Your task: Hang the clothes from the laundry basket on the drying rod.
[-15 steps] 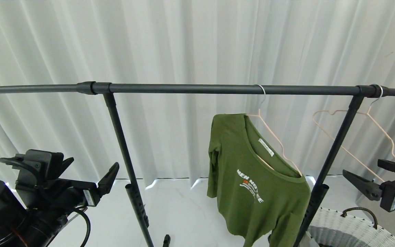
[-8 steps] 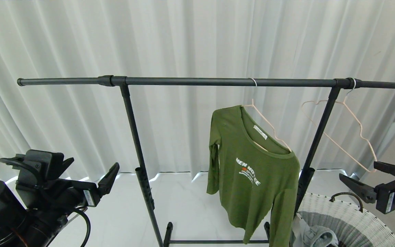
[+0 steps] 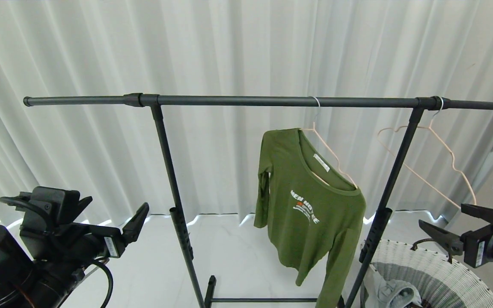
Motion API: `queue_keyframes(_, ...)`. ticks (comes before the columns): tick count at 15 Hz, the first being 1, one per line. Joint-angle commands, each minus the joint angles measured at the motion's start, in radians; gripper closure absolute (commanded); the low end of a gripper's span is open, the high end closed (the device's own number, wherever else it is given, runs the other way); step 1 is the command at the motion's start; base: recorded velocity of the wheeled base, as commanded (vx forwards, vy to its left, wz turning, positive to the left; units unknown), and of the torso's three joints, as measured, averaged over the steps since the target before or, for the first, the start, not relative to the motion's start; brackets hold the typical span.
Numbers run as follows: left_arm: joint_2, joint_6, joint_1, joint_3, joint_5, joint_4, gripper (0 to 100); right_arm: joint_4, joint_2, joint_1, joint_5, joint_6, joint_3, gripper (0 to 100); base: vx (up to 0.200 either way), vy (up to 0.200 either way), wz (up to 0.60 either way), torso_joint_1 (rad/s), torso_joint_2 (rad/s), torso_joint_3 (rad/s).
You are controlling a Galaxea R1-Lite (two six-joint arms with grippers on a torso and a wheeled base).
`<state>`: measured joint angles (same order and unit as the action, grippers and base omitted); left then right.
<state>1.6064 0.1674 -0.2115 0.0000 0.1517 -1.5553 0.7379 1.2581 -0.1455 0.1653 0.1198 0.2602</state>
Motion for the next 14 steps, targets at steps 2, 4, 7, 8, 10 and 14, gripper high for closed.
queue_keyframes(2,0.001,0.000,0.000,0.000,0.000,0.000,0,0.002,-0.002,0.000,0.000,0.001,-0.004,0,0.000,0.000,0.00,-0.097,0.21,0.127)
queue_keyframes(4,-0.006,0.003,-0.003,0.000,0.002,0.000,0,0.002,-0.025,-0.005,-0.001,0.018,-0.007,0,0.000,0.000,0.00,-0.185,0.45,0.246)
queue_keyframes(7,0.009,0.010,-0.005,0.000,0.000,0.000,0,0.002,-0.063,-0.005,0.000,0.023,-0.018,0,0.000,0.000,0.00,-0.214,0.51,0.285)
queue_keyframes(8,0.004,0.012,-0.008,0.000,0.000,0.000,0,0.002,-0.063,-0.005,0.000,0.034,-0.027,0,0.000,0.000,0.00,-0.207,0.51,0.290)
queue_keyframes(10,-0.013,0.012,-0.026,0.000,0.000,0.000,0,0.002,-0.059,-0.008,0.000,0.063,-0.042,0,0.000,0.000,0.00,-0.200,0.50,0.288)
queue_keyframes(14,-0.013,0.014,-0.034,0.000,0.000,0.000,0,0.002,-0.057,-0.016,0.000,0.070,-0.047,0,0.000,0.000,0.00,-0.185,0.49,0.300)
